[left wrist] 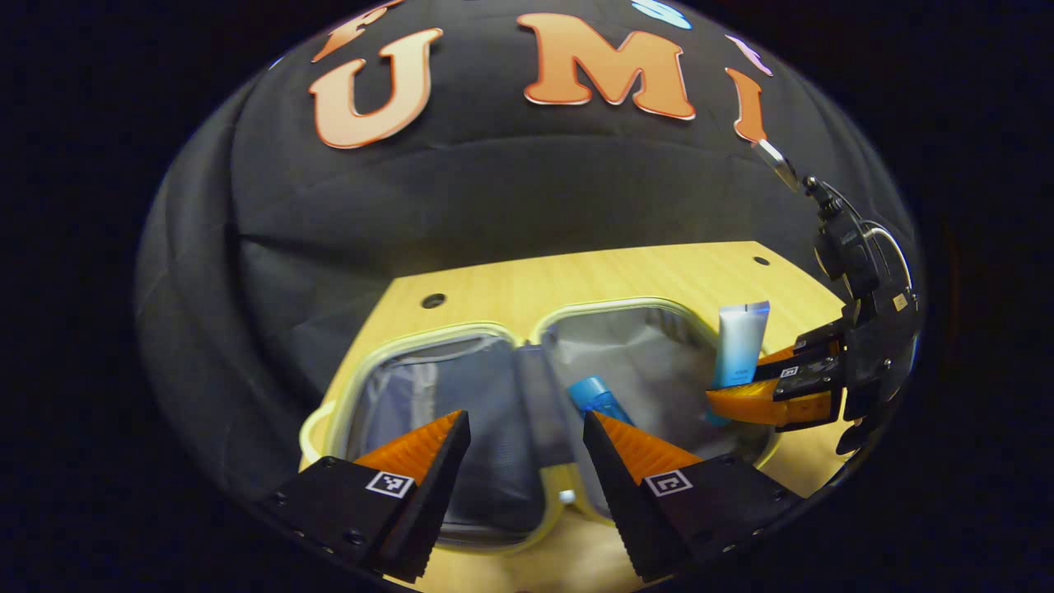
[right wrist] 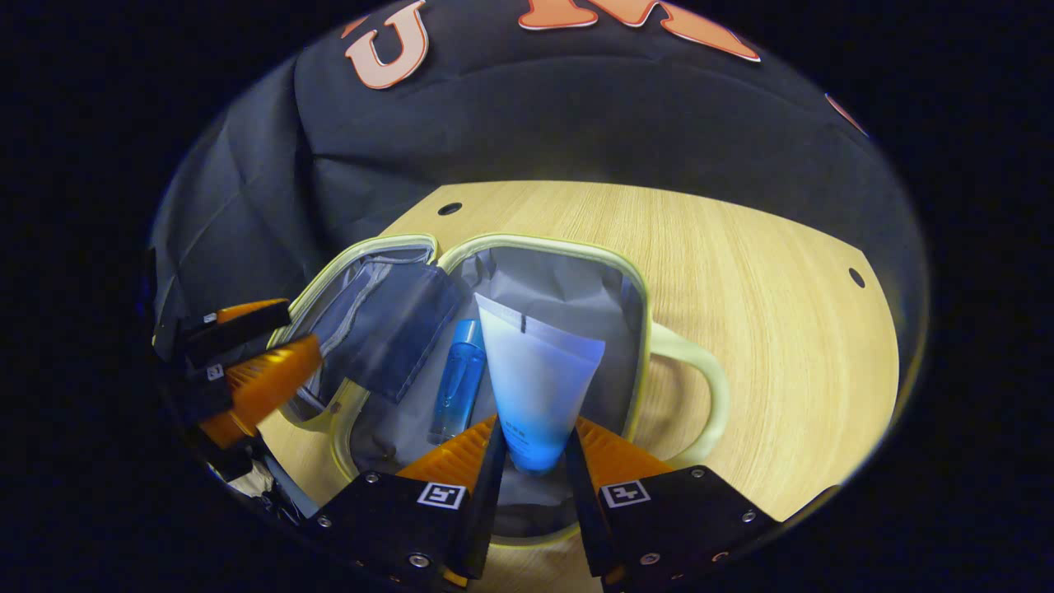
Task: First open the suitcase, pack the skin care products into it, and then close the suitcase.
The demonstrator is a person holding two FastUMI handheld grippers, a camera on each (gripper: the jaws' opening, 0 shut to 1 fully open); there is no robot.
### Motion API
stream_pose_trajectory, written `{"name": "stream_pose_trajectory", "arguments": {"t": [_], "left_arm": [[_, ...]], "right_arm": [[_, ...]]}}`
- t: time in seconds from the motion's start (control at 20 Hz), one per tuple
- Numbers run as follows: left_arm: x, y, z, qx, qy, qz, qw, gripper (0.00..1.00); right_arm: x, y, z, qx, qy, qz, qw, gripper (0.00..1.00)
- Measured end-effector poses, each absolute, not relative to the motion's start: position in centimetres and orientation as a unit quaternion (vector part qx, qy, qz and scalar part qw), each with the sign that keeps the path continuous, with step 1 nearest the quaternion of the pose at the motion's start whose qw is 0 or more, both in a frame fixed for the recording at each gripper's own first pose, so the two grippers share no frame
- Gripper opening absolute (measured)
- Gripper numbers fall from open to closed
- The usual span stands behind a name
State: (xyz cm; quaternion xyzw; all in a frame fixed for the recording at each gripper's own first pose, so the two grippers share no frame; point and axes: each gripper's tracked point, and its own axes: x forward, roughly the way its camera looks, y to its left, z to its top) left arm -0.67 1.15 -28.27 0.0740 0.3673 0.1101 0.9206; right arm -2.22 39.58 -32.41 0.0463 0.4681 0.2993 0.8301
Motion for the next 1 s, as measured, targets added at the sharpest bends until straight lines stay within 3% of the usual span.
{"name": "stream_pose_trajectory", "arguments": {"t": [0.4,0.45,0.5,0.75,0.9,1.0], "left_arm": [[-5.3,7.9,-24.3,0.024,0.359,0.204,0.911,0.87],[-5.8,8.8,-24.4,0.012,0.360,0.212,0.909,0.87],[-6.2,9.9,-24.8,-0.002,0.359,0.220,0.907,0.87],[-7.8,14.6,-26.7,-0.067,0.354,0.255,0.897,0.89],[-8.5,17.1,-26.1,-0.111,0.339,0.277,0.892,0.93],[-8.6,18.9,-26.4,-0.140,0.328,0.293,0.887,0.94]], "right_arm": [[-2.1,40.6,-35.2,0.049,0.516,0.262,0.814,0.46],[-2.0,40.8,-35.3,0.053,0.519,0.259,0.813,0.41],[-1.9,40.9,-35.3,0.055,0.520,0.253,0.814,0.47],[-0.7,39.9,-34.0,0.064,0.505,0.231,0.829,0.47],[0.5,38.5,-31.6,0.072,0.470,0.216,0.853,0.55],[1.0,37.6,-29.8,0.081,0.450,0.208,0.865,0.74]]}}
